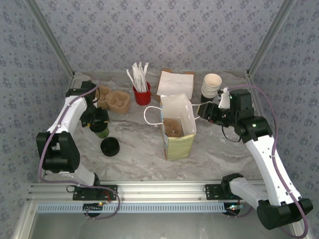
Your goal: Pack the takeout coffee
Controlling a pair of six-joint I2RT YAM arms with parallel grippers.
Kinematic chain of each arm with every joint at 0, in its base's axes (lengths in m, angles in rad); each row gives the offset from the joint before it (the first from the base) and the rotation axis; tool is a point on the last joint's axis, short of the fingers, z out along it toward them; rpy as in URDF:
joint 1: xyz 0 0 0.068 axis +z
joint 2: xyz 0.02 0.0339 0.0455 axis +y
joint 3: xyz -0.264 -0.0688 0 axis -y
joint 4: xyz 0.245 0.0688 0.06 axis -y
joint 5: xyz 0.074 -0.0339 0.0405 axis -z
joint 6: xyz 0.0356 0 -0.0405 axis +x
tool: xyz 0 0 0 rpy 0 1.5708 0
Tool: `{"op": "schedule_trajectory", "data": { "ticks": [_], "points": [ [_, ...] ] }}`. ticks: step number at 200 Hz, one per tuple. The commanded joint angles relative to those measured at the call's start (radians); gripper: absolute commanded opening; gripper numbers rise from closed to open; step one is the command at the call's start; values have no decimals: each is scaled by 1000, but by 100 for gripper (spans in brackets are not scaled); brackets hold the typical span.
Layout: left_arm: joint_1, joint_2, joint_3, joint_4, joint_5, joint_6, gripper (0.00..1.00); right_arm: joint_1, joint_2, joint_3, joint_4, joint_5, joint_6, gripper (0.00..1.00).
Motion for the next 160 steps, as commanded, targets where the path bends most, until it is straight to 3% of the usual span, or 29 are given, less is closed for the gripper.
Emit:
{"op": "schedule_trajectory", "data": {
  "ticks": [1,83,160],
  "points": [
    [7,22,3,-10,-5,10,73,4,3,-9,16,-17,-13,44],
    [-20,-69,117,-148,11,5,65,6,18,-7,32,-20,-1,44],
    [-214,-62,481,-410,-68,-14,63,25,23,-15,56,-15,9,43]
  ]
}}
